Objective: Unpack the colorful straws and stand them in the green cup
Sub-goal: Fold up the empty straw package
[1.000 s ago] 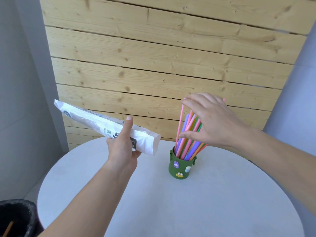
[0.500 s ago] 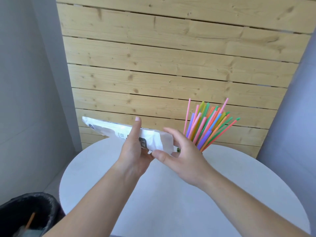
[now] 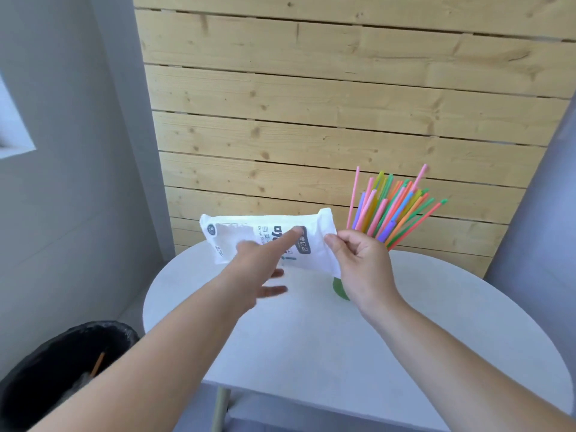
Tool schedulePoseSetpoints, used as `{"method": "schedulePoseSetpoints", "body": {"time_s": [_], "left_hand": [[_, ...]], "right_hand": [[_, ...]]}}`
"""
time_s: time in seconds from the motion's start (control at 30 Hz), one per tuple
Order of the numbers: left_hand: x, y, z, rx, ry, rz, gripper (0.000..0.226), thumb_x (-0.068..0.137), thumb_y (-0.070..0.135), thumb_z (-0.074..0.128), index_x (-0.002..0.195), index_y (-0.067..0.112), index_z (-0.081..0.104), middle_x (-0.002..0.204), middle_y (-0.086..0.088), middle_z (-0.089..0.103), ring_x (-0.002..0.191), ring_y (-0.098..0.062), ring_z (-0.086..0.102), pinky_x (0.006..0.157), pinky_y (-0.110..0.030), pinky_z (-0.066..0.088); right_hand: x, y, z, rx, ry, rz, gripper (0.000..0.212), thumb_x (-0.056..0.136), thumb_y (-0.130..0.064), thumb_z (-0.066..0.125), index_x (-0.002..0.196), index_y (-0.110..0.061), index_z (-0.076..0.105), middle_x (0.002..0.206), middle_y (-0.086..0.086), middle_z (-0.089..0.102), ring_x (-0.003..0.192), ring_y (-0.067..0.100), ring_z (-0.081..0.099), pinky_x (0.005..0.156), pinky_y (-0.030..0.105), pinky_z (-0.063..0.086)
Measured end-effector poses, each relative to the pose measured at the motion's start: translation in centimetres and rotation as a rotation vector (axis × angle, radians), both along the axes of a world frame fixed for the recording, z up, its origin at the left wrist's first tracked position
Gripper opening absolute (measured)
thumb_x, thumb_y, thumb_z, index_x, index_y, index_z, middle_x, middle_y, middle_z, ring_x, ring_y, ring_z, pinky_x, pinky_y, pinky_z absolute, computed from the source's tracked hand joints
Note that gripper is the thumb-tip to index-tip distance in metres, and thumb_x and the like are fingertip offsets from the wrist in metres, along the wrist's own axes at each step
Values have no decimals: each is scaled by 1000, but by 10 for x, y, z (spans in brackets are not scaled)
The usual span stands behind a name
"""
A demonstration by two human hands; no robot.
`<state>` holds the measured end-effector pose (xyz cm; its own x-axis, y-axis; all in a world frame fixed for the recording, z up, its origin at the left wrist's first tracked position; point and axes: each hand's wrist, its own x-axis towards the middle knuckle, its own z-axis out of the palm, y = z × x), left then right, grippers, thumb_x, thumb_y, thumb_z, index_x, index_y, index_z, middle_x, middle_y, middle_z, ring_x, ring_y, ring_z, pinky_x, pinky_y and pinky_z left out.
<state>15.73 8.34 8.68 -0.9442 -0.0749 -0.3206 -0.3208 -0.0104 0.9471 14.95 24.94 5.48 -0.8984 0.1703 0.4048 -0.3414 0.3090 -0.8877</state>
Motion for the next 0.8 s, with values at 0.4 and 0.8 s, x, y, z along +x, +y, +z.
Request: {"method": "schedulePoseSetpoints", "body": {"time_s": [0.4, 0.8], "left_hand": [[-14, -18, 43, -573, 613, -348, 18, 89, 27, 82, 86, 11, 78, 78, -16, 70, 60, -21, 52, 56, -30, 44], [14, -123, 43, -556, 414, -108, 15, 88, 28, 83, 81, 16, 80, 69, 3, 73, 60, -14, 61, 54, -20, 49]], "right_hand": [[25, -18, 13, 31, 11, 157, 32, 96, -16, 65, 66, -25, 64, 45, -15, 36, 48, 3, 31, 47, 16, 26], [25, -89, -1, 77, -130, 408, 25, 98, -12, 61, 74, -8, 70, 79, 18, 67, 66, 32, 70, 56, 21, 55]]}}
